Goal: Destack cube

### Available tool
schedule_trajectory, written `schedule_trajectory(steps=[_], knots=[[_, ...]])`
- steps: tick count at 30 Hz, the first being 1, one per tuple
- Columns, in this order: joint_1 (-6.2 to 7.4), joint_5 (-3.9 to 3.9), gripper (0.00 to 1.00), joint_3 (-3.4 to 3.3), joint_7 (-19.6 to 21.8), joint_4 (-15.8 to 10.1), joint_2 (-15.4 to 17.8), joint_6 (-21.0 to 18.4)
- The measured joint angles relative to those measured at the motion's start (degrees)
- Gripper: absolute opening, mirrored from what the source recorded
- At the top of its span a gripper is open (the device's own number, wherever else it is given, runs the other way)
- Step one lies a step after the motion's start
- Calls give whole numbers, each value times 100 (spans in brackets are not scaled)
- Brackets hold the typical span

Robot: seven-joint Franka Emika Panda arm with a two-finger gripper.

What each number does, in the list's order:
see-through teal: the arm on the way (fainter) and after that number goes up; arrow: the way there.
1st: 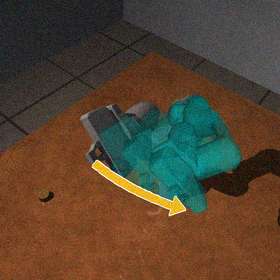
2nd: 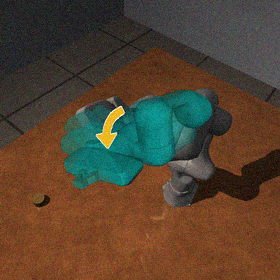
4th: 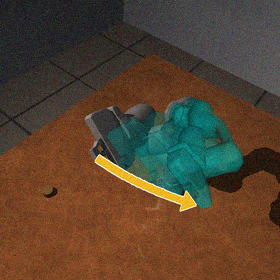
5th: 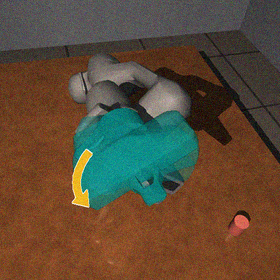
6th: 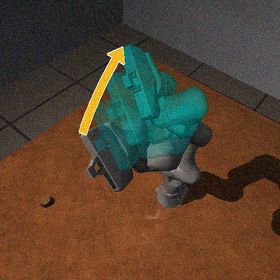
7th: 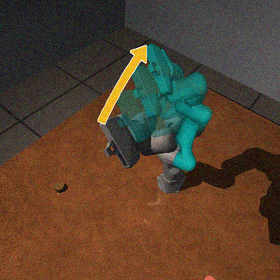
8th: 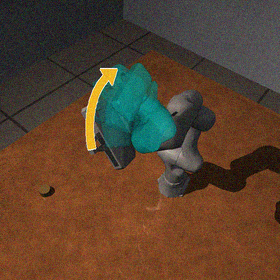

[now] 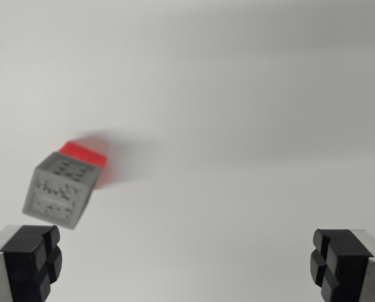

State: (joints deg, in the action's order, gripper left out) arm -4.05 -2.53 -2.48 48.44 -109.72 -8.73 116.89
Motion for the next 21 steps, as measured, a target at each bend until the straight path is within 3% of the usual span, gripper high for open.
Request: schedule_trajectory(steps=[21], knots=[[21, 0, 100, 0, 68, -67, 1, 49]])
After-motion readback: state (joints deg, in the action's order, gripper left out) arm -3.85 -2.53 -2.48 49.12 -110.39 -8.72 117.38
